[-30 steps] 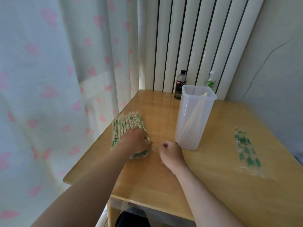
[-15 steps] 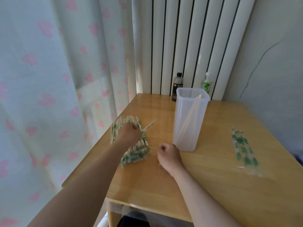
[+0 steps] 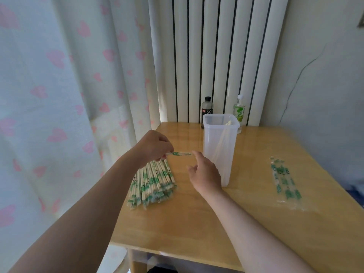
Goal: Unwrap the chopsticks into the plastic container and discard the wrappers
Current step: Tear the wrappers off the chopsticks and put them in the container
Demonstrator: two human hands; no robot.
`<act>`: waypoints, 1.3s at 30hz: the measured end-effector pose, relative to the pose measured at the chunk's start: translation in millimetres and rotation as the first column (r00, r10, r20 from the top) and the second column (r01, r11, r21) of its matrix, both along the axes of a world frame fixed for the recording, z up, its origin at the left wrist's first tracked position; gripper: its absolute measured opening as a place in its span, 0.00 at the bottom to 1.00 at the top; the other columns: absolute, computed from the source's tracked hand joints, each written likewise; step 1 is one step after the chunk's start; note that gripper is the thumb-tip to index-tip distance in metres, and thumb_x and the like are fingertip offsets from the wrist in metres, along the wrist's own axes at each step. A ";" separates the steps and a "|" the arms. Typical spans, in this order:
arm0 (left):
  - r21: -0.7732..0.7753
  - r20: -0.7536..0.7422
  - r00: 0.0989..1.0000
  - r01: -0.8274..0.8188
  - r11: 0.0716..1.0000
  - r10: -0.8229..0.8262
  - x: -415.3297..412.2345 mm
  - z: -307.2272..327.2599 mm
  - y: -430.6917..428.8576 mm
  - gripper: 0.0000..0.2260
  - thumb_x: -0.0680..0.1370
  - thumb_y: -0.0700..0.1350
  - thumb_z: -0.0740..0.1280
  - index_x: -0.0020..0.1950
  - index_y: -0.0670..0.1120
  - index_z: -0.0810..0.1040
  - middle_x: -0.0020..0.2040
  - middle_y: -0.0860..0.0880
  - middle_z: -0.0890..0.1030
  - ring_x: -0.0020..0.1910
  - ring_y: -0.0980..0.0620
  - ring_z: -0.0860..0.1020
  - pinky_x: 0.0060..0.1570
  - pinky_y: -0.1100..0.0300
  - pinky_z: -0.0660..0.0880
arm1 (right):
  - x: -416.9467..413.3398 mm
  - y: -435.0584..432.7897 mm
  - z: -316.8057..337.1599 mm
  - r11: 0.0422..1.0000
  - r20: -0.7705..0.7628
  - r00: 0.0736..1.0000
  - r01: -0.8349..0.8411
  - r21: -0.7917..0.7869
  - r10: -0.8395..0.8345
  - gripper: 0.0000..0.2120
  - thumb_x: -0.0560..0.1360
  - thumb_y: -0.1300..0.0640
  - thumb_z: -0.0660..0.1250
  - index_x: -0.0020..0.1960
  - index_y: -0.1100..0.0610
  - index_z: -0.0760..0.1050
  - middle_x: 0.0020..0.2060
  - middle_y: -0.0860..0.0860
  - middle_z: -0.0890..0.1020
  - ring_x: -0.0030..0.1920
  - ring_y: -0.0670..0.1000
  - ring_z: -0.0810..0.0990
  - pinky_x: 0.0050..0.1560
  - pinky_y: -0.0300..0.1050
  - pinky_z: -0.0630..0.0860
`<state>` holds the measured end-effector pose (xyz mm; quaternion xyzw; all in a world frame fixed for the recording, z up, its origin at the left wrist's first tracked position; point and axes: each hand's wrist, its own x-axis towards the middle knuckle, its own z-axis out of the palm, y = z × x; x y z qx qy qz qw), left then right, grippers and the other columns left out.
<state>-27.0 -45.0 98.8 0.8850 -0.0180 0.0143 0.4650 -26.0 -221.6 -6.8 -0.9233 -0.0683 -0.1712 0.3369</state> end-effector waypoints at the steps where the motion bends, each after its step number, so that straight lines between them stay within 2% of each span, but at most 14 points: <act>1: -0.002 -0.020 1.000 0.023 1.000 -0.023 -3.2 5.7 -1.1 0.06 0.75 0.34 0.68 0.39 0.37 0.84 0.34 0.39 0.79 0.32 0.48 0.75 0.30 0.59 0.70 | -0.4 -2.2 2.2 0.999 0.016 1.000 -0.007 -0.035 0.007 0.23 0.83 0.50 0.65 0.76 0.48 0.65 0.54 0.50 0.81 0.51 0.53 0.82 0.50 0.53 0.81; 3: 0.003 -0.073 0.994 0.077 0.997 -0.076 -9.1 17.3 -4.0 0.07 0.75 0.33 0.66 0.41 0.35 0.83 0.33 0.39 0.78 0.33 0.47 0.73 0.29 0.59 0.68 | -1.6 -5.1 6.4 0.995 0.032 0.998 -0.044 -0.092 0.047 0.21 0.83 0.48 0.64 0.74 0.48 0.67 0.54 0.50 0.80 0.50 0.53 0.81 0.48 0.52 0.81; 6: -0.046 -0.191 0.964 0.178 0.983 -0.183 -18.3 34.2 -10.4 0.10 0.77 0.33 0.62 0.45 0.33 0.83 0.32 0.40 0.75 0.30 0.49 0.70 0.28 0.61 0.65 | -3.1 -6.0 9.5 0.984 0.077 0.993 -0.080 -0.158 0.093 0.10 0.83 0.47 0.62 0.61 0.49 0.76 0.49 0.47 0.77 0.45 0.52 0.79 0.43 0.50 0.79; 9: -0.149 -0.254 0.934 0.220 0.964 -0.253 -25.6 47.6 -16.3 0.10 0.79 0.36 0.62 0.50 0.31 0.82 0.34 0.42 0.76 0.30 0.51 0.71 0.28 0.61 0.65 | -5.6 -6.0 8.3 0.986 0.143 0.984 -0.090 -0.142 0.110 0.12 0.84 0.48 0.60 0.55 0.54 0.78 0.48 0.48 0.73 0.41 0.51 0.76 0.39 0.48 0.75; 12: -0.281 -0.213 0.935 0.218 0.935 -0.282 -24.3 49.7 -21.9 0.15 0.79 0.44 0.60 0.52 0.34 0.81 0.38 0.42 0.77 0.31 0.49 0.72 0.32 0.57 0.65 | -6.1 -9.4 12.0 0.987 0.055 0.985 -0.162 0.001 0.162 0.15 0.85 0.49 0.60 0.50 0.58 0.78 0.46 0.49 0.73 0.41 0.51 0.76 0.42 0.50 0.76; 14: -0.359 -0.134 0.952 0.214 0.909 -0.277 -22.8 44.8 -29.5 0.14 0.74 0.45 0.61 0.49 0.37 0.81 0.41 0.42 0.78 0.33 0.48 0.72 0.34 0.56 0.66 | -8.4 -14.9 20.5 0.957 -0.051 0.969 -0.231 0.175 0.243 0.18 0.85 0.50 0.60 0.45 0.62 0.76 0.39 0.49 0.74 0.37 0.49 0.74 0.39 0.47 0.72; 17: -0.187 0.073 0.974 0.226 0.956 -0.216 -19.1 31.0 -44.6 0.09 0.74 0.45 0.67 0.49 0.44 0.83 0.42 0.46 0.80 0.40 0.47 0.77 0.39 0.56 0.73 | -16.4 -25.0 33.5 0.895 -0.180 0.920 -0.270 0.355 0.349 0.15 0.84 0.52 0.63 0.47 0.60 0.81 0.28 0.45 0.71 0.29 0.45 0.70 0.35 0.42 0.69; 20: -0.113 0.212 0.963 0.191 0.975 -0.164 -9.3 17.5 -57.9 0.05 0.76 0.53 0.71 0.45 0.53 0.84 0.45 0.49 0.84 0.47 0.46 0.83 0.47 0.52 0.81 | -20.3 -31.8 37.2 0.851 -0.206 0.893 -0.279 0.445 0.401 0.11 0.82 0.52 0.67 0.47 0.56 0.84 0.34 0.50 0.75 0.36 0.48 0.74 0.40 0.47 0.74; 21: -0.142 0.226 0.963 0.181 0.973 -0.146 -6.2 15.0 -62.6 0.07 0.76 0.55 0.71 0.45 0.53 0.84 0.45 0.51 0.85 0.47 0.48 0.84 0.48 0.52 0.82 | -21.5 -33.7 37.6 0.828 -0.203 0.889 -0.271 0.491 0.411 0.09 0.82 0.53 0.69 0.46 0.55 0.84 0.36 0.52 0.78 0.38 0.49 0.77 0.43 0.49 0.77; 23: -0.220 0.239 0.964 0.169 0.961 -0.115 -5.3 12.9 -74.9 0.07 0.79 0.50 0.71 0.46 0.48 0.84 0.44 0.50 0.86 0.43 0.51 0.83 0.45 0.56 0.80 | -23.8 -38.5 38.1 0.762 -0.176 0.889 -0.243 0.600 0.422 0.08 0.80 0.57 0.71 0.43 0.57 0.83 0.35 0.49 0.81 0.38 0.47 0.81 0.44 0.47 0.83; 26: -0.202 0.267 0.958 0.163 0.966 -0.106 -7.6 8.6 -93.0 0.06 0.80 0.42 0.70 0.46 0.40 0.82 0.42 0.45 0.85 0.40 0.52 0.82 0.41 0.59 0.78 | -27.3 -44.9 40.0 0.703 -0.119 0.914 -0.210 0.679 0.388 0.09 0.79 0.64 0.71 0.40 0.58 0.81 0.33 0.49 0.82 0.34 0.47 0.82 0.39 0.38 0.80; 31: -0.180 0.182 0.970 0.195 0.964 -0.162 -5.6 -4.0 -106.4 0.10 0.80 0.42 0.69 0.40 0.40 0.81 0.34 0.47 0.79 0.33 0.51 0.76 0.37 0.58 0.73 | -25.4 -52.4 46.7 0.591 -0.064 0.937 -0.163 0.790 0.344 0.08 0.79 0.66 0.70 0.41 0.60 0.82 0.33 0.50 0.82 0.36 0.48 0.80 0.38 0.40 0.79; 36: -0.143 0.206 0.970 0.158 0.977 -0.126 -3.7 -2.2 -112.6 0.11 0.80 0.42 0.68 0.38 0.44 0.79 0.31 0.54 0.81 0.33 0.54 0.79 0.37 0.58 0.75 | -24.0 -58.8 49.8 0.604 -0.095 0.938 -0.135 0.785 0.333 0.06 0.79 0.63 0.72 0.44 0.62 0.83 0.34 0.50 0.82 0.37 0.49 0.81 0.41 0.43 0.82; 39: -0.199 0.217 0.970 0.159 0.967 -0.114 -5.0 0.4 -110.1 0.09 0.82 0.40 0.65 0.42 0.41 0.78 0.36 0.45 0.82 0.37 0.48 0.83 0.42 0.51 0.83 | -23.1 -75.2 59.6 0.644 -0.124 0.954 -0.086 0.760 0.273 0.10 0.79 0.57 0.72 0.47 0.65 0.84 0.36 0.53 0.84 0.38 0.52 0.82 0.40 0.47 0.80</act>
